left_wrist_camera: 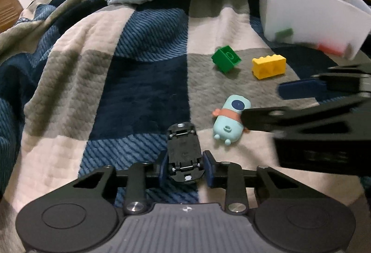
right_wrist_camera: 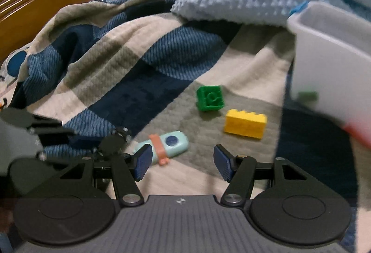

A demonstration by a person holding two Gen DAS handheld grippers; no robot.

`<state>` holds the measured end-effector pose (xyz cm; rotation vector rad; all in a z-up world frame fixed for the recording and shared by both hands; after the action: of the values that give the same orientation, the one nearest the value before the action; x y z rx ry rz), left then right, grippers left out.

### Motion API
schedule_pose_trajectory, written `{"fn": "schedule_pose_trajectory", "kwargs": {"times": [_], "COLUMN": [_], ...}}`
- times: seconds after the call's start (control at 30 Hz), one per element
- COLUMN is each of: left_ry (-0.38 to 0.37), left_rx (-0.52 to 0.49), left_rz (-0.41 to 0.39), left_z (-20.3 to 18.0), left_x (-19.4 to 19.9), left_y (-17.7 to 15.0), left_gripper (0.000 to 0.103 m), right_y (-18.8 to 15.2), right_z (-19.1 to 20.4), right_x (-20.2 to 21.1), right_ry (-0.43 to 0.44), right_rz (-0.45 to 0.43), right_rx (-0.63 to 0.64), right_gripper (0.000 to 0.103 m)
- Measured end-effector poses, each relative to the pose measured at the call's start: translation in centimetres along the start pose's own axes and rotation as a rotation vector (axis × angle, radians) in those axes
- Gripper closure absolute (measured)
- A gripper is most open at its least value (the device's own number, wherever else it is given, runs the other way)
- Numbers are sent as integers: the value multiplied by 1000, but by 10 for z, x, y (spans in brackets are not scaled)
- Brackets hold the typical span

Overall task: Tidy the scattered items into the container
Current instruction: 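Grasp the black toy car with left tool while right tool grasps the mint-green toy, then carry the black car and mint-green toy over the white bin with both tools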

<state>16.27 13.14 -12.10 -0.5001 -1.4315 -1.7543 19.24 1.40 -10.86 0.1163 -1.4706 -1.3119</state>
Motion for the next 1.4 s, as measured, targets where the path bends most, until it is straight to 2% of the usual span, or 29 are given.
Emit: {"fn": "schedule_pose_trajectory", "kwargs": {"times": [0.17, 0.23, 0.33, 0.37, 0.5, 0.73, 1.0, 1.4], "left_ry": [-7, -11, -12, -18, -27, -34, -52, -83], "left_rx": [-18, -12, -13, -9, 4, -8, -49, -110], "left_rz": [1, 4, 0, -1, -4, -25, -92, -183], "left_z": [5, 6, 6, 6, 6, -5, -27, -73], "left_x": [0, -1, -1, -1, 0, 14, 46, 87], "left_y": [-2, -3, -2, -2, 0, 5, 24, 63], "left_gripper": [70, 70, 70, 70, 70, 70, 70, 70], "right_y": [0, 0, -1, -1, -4, -6, -6, 6], "right_z": [10, 14, 19, 18, 7, -8, -11, -50], "right_x": [-30, -41, -40, -37, -15, 24, 71, 137], "right_ry": [-28, -47, -81, -69, -50, -70, -89, -194], "right_rz": [36, 52, 53, 48, 0, -49, -115, -209], "right_rx": [-73, -63, 9, 10, 0, 9, 33, 3], "right_gripper": [40, 41, 81, 86, 88, 87, 87, 87]}}
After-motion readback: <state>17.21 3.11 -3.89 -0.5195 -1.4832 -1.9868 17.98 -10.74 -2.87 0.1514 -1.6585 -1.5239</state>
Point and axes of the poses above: each gripper's, at about its wrist camera, not at the fingertips, and x roughly against the way its jaws point, z to its left, y to its top, the point moved 4 cm from there along -x, roughly the way its jaws point, and after that the axes turned 11 degrees about y, right-handed, at the moved point
